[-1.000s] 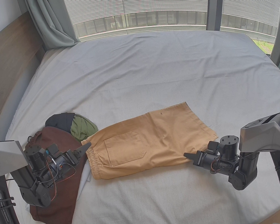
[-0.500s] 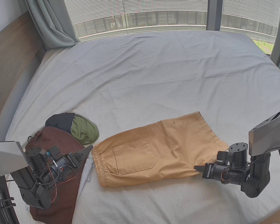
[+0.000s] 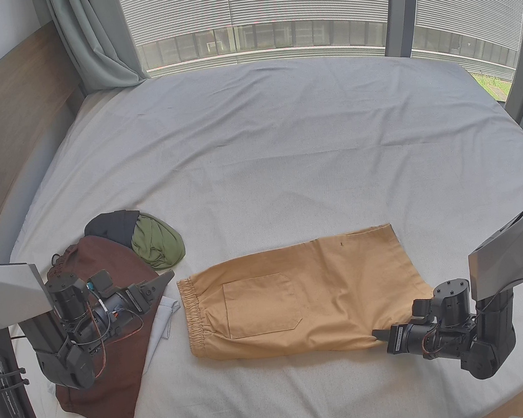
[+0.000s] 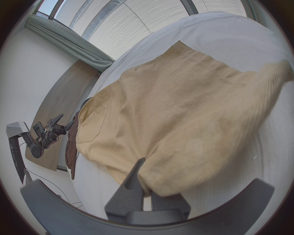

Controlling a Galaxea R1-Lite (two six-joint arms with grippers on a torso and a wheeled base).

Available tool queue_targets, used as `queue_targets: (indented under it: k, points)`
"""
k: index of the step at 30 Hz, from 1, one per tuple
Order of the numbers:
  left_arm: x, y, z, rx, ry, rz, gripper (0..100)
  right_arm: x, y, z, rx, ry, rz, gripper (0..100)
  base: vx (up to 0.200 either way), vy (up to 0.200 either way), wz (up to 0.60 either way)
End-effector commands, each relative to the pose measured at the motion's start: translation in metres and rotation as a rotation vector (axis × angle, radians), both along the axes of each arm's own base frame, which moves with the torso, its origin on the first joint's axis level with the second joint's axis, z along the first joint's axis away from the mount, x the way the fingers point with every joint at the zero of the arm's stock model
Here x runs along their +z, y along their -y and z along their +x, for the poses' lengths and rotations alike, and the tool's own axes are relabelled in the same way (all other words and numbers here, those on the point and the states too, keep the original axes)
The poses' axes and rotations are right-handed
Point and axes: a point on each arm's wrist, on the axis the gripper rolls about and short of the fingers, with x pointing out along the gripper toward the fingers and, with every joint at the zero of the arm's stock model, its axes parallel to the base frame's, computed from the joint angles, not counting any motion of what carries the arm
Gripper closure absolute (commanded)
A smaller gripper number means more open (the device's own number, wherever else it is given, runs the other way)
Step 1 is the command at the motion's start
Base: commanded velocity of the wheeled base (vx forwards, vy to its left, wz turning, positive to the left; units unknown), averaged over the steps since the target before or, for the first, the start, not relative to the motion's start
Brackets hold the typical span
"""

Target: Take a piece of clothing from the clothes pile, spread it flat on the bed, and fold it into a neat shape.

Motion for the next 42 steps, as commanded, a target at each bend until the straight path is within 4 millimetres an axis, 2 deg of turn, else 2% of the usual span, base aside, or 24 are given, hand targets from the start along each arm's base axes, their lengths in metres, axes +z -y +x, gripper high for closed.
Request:
queue_targets:
  k: [1, 6, 7, 11, 17, 23, 30, 31, 36, 42]
  points:
    - [0.007, -0.002, -0.001, 0.005, 0.02, -0.001, 0, 0.0, -0.001, -0.002, 0.008, -0.005, -0.002, 100, 0.0, 0.0, 0.0]
    - [0.022, -0.001, -0.011, -0.004, 0.047, -0.004, 0, 0.001, -0.003, -0.003, 0.014, -0.003, -0.001, 100, 0.0, 0.0, 0.0]
    - [0.031, -0.001, -0.019, -0.033, 0.059, -0.009, 0, 0.001, -0.003, -0.004, 0.014, -0.003, -0.001, 100, 0.0, 0.0, 0.0]
    - [0.045, -0.003, -0.04, -0.059, 0.068, -0.01, 0, 0.001, -0.002, -0.002, 0.01, -0.002, -0.001, 100, 0.0, 0.0, 0.0]
    - [0.051, -0.003, -0.065, -0.134, 0.063, 0.003, 0, 0.0, -0.002, -0.002, 0.012, -0.006, 0.0, 100, 0.0, 0.0, 0.0]
    - [0.045, -0.003, -0.07, -0.168, 0.085, 0.077, 0, 0.001, -0.003, -0.002, 0.012, 0.0, 0.002, 100, 0.0, 0.0, 0.0]
    - [0.046, -0.003, -0.069, -0.167, 0.089, 0.075, 0, 0.001, -0.002, -0.001, 0.008, 0.003, 0.002, 100, 0.0, 0.0, 0.0]
    - [0.046, -0.002, -0.069, -0.169, 0.089, 0.075, 0, 0.001, -0.001, -0.001, 0.006, 0.003, 0.002, 0, 0.0, 0.0, 0.0]
    - [0.045, 0.0, -0.068, -0.177, 0.086, 0.073, 0, 0.002, -0.001, -0.001, 0.007, 0.003, 0.001, 0, 0.0, 0.0, 0.0]
    - [0.042, 0.0, -0.056, -0.176, 0.087, 0.061, 0, 0.004, -0.002, -0.004, 0.015, 0.0, -0.001, 0, 0.0, 0.0, 0.0]
